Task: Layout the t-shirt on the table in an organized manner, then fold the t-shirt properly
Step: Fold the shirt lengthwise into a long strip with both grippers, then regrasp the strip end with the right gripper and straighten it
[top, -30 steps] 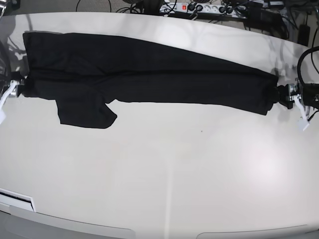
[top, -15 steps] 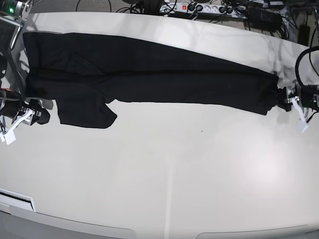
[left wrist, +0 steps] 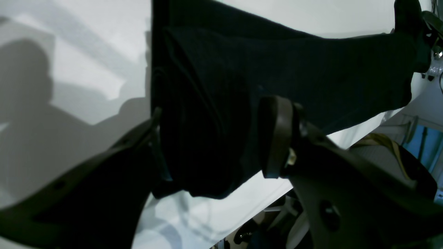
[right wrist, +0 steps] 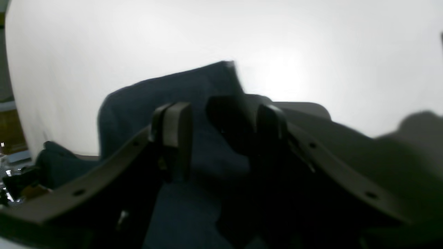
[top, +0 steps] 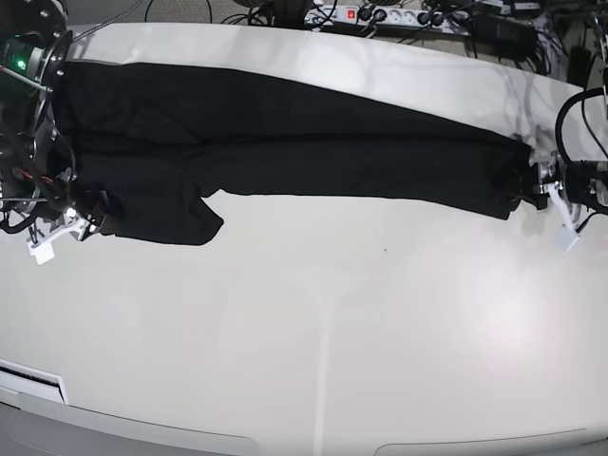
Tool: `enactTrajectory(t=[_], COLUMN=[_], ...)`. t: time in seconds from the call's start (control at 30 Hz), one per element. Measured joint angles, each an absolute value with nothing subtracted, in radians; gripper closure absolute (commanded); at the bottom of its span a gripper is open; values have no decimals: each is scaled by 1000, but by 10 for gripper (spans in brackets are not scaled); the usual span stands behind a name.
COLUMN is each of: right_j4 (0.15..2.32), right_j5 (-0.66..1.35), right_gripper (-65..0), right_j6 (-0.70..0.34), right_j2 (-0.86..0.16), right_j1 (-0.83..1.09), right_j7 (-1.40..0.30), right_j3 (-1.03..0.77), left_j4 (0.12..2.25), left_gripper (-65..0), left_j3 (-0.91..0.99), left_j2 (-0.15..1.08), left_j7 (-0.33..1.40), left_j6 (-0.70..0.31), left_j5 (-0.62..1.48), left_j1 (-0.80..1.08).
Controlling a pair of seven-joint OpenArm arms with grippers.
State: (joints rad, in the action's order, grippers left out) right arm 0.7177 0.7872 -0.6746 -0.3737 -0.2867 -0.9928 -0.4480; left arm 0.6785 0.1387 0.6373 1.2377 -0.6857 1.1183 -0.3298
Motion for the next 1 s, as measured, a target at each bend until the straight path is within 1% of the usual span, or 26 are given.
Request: enactTrajectory(t=[0.17, 0.2, 0.23, 0.27, 0.37, 0.4, 0.47, 0.53, 0.67, 0.73, 0.9, 1.0], right_j4=[718, 718, 718, 718, 718, 718, 736, 770, 890, 966, 1203, 1367], right_j5=[706, 707, 707, 704, 690, 692, 717, 760, 918, 1015, 1201, 1281], right_gripper=[-316, -310, -288, -243, -42, 0, 0, 0, 0, 0, 0, 0], right_j6=[-677, -677, -678, -686, -693, -692, -692, -690, -689, -692, -693, -693], right_j2=[-307, -297, -293, -293, -298, -299, -302, -307, -321, -327, -330, -329], right_j1=[-294, -294, -294, -294, -292, -291, -287, -285, -278, -262, -128, -12], right_j7=[-926, -924, -923, -919, -921, -928, -979, -1066, -1230, -1269, -1401, -1415], right_j3=[-450, -450, -450, -450, -450, -450, -450, -450, -449, -449, -448, -447], left_j4=[678, 678, 678, 678, 678, 678, 678, 678, 678, 678, 678, 679], left_gripper=[-349, -349, -349, -349, -349, -349, -349, -349, -349, -349, -349, -349], left_j3=[139, 139, 139, 139, 139, 139, 139, 139, 139, 139, 139, 139], left_j2=[637, 637, 637, 637, 638, 638, 638, 638, 638, 638, 638, 638], left_j7=[1237, 1237, 1238, 1238, 1238, 1238, 1237, 1233, 1219, 1213, 1211, 1209], left_j6=[-685, -686, -686, -686, -686, -686, -686, -686, -686, -686, -685, -685], left_j5=[1119, 1119, 1119, 1119, 1119, 1119, 1119, 1118, 1118, 1118, 1118, 1118], left_j1=[-330, -330, -330, -330, -330, -330, -330, -330, -330, -330, -329, -330])
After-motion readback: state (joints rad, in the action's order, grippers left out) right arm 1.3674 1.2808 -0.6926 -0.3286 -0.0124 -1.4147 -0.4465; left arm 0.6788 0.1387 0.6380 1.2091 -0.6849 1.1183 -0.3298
